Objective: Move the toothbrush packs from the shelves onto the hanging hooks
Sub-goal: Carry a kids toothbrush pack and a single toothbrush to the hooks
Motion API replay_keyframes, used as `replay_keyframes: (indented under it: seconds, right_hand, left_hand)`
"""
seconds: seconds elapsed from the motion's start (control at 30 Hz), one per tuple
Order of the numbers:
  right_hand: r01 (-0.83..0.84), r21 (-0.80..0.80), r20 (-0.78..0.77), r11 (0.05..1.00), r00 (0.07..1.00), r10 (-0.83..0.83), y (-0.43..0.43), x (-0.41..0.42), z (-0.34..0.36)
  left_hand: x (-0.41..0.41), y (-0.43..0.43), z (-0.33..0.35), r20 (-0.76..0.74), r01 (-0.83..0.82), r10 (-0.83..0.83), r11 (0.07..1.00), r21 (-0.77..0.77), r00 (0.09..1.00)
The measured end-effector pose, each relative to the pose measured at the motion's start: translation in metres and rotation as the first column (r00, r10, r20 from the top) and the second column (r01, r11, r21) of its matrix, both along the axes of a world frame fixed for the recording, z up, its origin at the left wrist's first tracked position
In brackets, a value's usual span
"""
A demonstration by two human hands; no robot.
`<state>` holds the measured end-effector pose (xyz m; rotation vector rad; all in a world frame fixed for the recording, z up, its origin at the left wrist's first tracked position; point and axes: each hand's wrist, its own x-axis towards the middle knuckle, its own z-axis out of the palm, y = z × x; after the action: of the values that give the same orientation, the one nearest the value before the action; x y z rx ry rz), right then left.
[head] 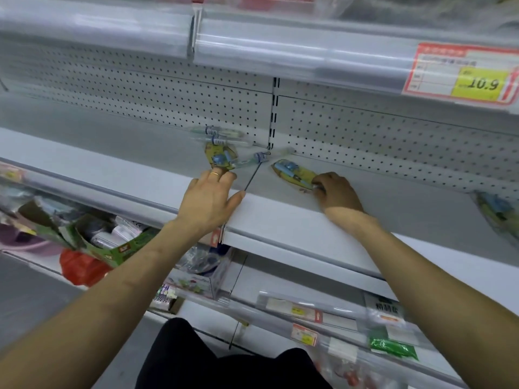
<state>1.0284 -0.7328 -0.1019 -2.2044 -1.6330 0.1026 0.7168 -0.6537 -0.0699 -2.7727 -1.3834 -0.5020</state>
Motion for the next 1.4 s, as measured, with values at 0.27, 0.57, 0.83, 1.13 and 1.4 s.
replay_keyframes:
  seconds: [0.27,0.57,0.83,1.13,1.4]
  right_hand:
    - [-0.325,0.051,-0.048,0.944,0.944,0.327,-0.027,-0.023,0.003]
    - [-0.411,0.120,-0.037,0.904,0.908,0.418,-0.037,-0.038,0.001]
    - [-0.386,0.183,0.043,0.904,0.922,0.385,-0.037,-0.052,0.004]
    - [-0.355,0.246,0.051,0.902,0.934,0.354,-0.011,-0.065,0.011]
    - [-0.157,0.259,-0.130,0.953,0.972,0.195,0.030,-0.083,0.013]
  left_hand:
    - [0.031,0.002,0.001,-0.025,0.203,-0.204,0.978,-0.043,0.979]
    - [0.033,0.015,-0.011,-0.158,0.267,-0.300,0.943,-0.199,0.941]
    - [0.032,0.022,-0.003,-0.015,0.242,-0.256,0.929,-0.278,0.966]
    - [0.020,0.031,0.012,0.372,0.255,0.025,0.686,-0.682,0.928]
    - [-0.005,0.041,0.014,0.561,0.318,0.385,0.535,-0.783,0.733]
